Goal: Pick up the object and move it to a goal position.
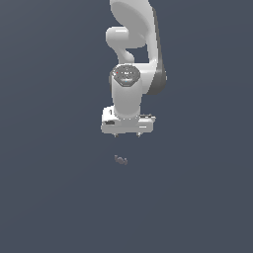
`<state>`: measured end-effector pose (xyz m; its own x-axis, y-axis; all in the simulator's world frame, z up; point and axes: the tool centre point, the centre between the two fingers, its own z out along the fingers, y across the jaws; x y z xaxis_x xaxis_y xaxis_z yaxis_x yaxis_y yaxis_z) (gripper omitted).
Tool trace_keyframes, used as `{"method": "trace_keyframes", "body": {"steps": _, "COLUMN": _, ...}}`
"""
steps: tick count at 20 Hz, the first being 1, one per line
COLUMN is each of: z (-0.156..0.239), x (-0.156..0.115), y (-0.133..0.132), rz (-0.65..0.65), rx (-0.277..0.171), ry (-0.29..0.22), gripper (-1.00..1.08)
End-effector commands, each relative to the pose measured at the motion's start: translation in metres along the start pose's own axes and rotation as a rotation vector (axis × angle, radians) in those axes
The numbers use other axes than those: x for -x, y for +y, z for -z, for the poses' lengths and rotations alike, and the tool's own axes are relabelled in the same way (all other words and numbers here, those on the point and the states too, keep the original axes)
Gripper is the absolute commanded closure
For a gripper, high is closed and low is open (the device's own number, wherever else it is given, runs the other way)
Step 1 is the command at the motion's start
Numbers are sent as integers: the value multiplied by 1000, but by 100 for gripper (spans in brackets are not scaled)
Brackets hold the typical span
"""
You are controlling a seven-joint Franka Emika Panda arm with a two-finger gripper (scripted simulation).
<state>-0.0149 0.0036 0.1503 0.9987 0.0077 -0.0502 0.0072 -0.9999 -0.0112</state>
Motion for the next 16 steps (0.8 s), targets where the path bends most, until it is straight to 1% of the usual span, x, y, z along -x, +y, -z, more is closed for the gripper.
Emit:
{"method": "trace_keyframes", "body": {"steps": 1, "z": 0, "x": 0, "y": 0, "rz": 0, "rx": 0, "ry": 0, "gripper": -92}}
{"method": "trace_keyframes", "body": {"steps": 10, "z": 8, "x": -6, "y": 0, "rz": -14, "rx": -4, "ry": 30, "gripper": -92}}
{"method": "trace_keyframes", "body": {"steps": 16, "z": 8, "x": -6, "y": 0, "rz": -16, "rx": -4, "ry": 29, "gripper": -92}}
